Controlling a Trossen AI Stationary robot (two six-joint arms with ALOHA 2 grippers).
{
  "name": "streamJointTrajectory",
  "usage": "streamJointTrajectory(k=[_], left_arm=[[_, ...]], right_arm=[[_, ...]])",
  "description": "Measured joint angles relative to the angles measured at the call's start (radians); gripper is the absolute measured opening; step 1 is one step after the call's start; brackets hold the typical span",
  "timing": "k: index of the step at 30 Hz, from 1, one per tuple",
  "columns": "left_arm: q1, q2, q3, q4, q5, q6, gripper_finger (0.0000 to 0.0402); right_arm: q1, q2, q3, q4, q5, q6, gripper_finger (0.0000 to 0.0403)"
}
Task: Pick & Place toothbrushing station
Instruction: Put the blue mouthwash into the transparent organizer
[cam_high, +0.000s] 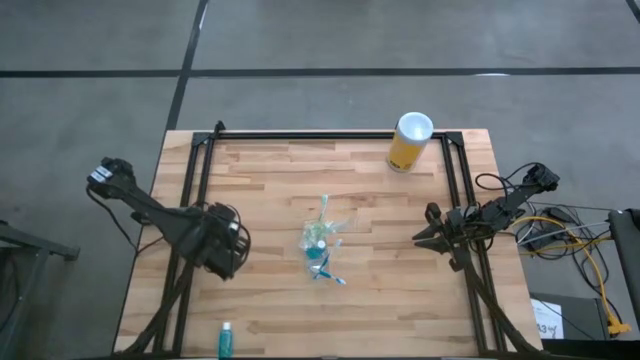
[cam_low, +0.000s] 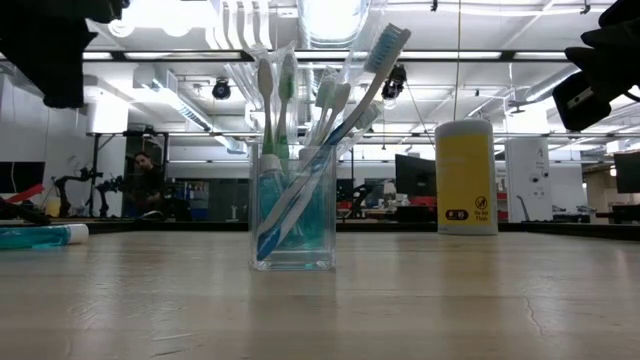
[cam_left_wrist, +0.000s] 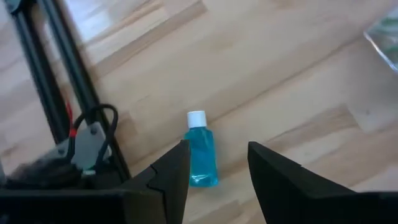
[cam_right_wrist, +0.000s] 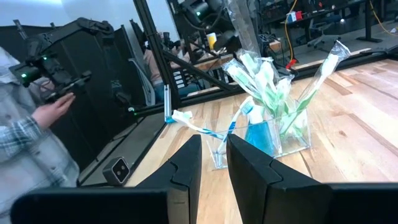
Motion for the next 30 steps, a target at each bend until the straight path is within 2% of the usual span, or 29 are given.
streamJointTrajectory(k=[3,8,13,16,19,23,30], left_arm=[[0.017,-0.012,-0.001,0.036,0.0,0.102,0.0165],[0.048,-0.037,-0.033,0.105,0.004,0.151,0.0165],[0.104,-0.095,-0.115,0.154,0.143,0.203,0.0165],[0.138,-0.147,-0.182,0.203,0.19,0.205,0.0165],[0.162,-0.202,-0.225,0.278,0.187,0.206,0.0165],[0.202,-0.266,-0.259,0.318,0.122,0.19,0.0165],[0.269,-0.299,-0.294,0.374,0.142,0.179,0.0165]], right_arm=[[0.0,0.0,0.0,0.0,0.0,0.0,0.0075],[0.0,0.0,0.0,0.0,0.0,0.0,0.0075],[0.0,0.0,0.0,0.0,0.0,0.0,0.0075],[0.0,0.0,0.0,0.0,0.0,0.0,0.0075],[0.0,0.0,0.0,0.0,0.0,0.0,0.0075],[0.0,0.0,0.0,0.0,0.0,0.0,0.0075],[0.0,0.0,0.0,0.0,0.0,0.0,0.0075]])
